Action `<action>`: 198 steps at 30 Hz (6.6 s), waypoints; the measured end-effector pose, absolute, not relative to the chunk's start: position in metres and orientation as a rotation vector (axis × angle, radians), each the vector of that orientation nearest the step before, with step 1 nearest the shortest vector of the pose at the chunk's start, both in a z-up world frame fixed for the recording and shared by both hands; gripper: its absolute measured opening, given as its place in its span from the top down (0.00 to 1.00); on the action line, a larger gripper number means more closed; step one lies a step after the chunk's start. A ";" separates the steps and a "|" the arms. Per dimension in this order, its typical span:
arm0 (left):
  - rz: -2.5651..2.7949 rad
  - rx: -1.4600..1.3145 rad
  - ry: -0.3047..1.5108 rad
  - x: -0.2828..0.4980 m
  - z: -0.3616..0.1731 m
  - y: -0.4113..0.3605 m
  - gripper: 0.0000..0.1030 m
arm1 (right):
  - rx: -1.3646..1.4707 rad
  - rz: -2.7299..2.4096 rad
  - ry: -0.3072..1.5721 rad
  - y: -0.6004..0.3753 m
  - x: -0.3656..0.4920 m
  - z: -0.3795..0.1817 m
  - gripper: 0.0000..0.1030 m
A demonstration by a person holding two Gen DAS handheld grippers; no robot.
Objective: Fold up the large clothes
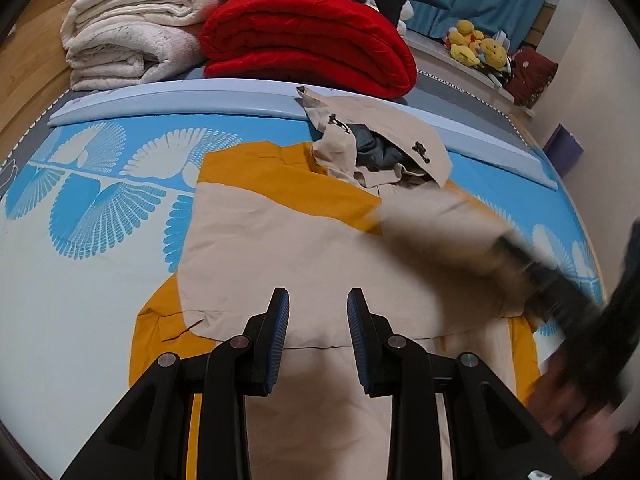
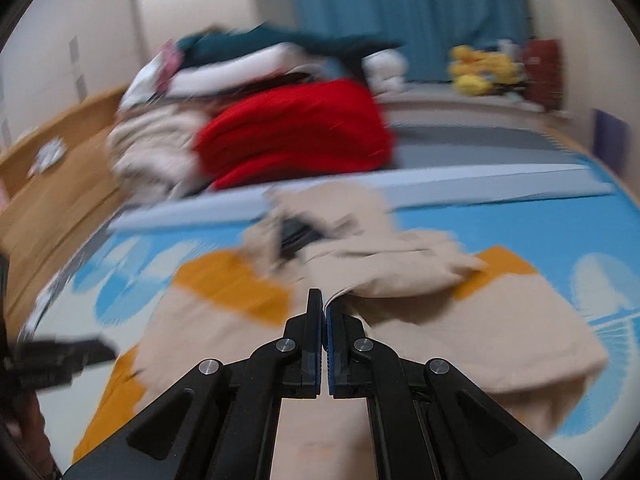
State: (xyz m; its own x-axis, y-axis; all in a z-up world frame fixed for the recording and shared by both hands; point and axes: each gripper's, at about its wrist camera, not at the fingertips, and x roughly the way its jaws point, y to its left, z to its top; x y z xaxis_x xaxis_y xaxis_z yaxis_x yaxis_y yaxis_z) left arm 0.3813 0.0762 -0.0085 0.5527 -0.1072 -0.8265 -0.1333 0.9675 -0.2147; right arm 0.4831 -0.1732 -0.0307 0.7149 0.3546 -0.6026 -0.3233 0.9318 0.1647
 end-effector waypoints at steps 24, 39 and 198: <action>0.032 -0.249 1.011 0.390 -0.016 0.080 0.72 | 0.033 0.281 0.784 -0.188 0.397 -0.020 0.48; 0.065 -0.244 1.044 0.407 -0.038 0.078 0.86 | 0.206 0.239 0.859 -0.218 0.437 -0.059 0.64; 0.179 -0.212 0.965 0.403 -0.042 0.074 0.57 | 0.034 0.090 0.793 -0.210 0.450 -0.030 0.71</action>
State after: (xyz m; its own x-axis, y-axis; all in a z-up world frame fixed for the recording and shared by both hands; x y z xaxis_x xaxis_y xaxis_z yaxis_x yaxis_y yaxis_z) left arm 0.4033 0.0743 -0.0417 0.5577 0.0568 -0.8281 -0.2447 0.9646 -0.0986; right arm 0.4497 -0.2101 -0.0303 0.6984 0.0933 -0.7096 -0.0681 0.9956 0.0639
